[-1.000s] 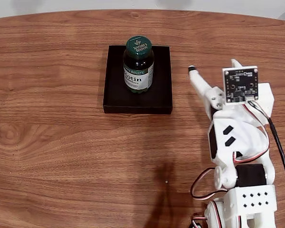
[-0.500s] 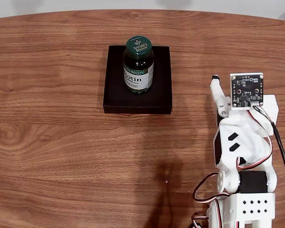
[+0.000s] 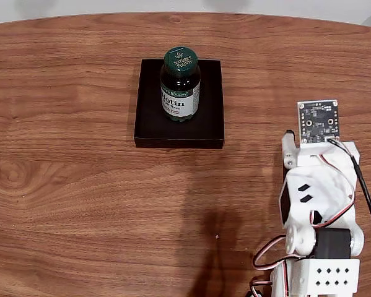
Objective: Pick up the pill bottle and place it in the black box.
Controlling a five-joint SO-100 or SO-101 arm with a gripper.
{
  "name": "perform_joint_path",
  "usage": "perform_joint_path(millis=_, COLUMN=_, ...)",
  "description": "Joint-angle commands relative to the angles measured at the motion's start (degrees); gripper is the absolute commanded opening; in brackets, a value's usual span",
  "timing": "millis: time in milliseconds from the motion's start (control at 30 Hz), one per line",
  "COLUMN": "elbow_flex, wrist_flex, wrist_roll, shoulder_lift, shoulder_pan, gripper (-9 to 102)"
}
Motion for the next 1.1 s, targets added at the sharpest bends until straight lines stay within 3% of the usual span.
perform_joint_path(millis=0, elbow_flex=-1.14, wrist_flex=4.48, wrist_roll=2.11, shoulder_lift=2.46, shoulder_pan=-0.53, gripper=6)
perform_joint_path(millis=300, elbow_flex=-1.14, wrist_flex=14.50, wrist_roll=5.71, shoulder_lift=5.98, shoulder_pan=-0.53, gripper=1)
perform_joint_path(millis=1067, elbow_flex=-1.14, wrist_flex=19.42, wrist_roll=5.45, shoulder_lift=5.98, shoulder_pan=2.29, gripper=0)
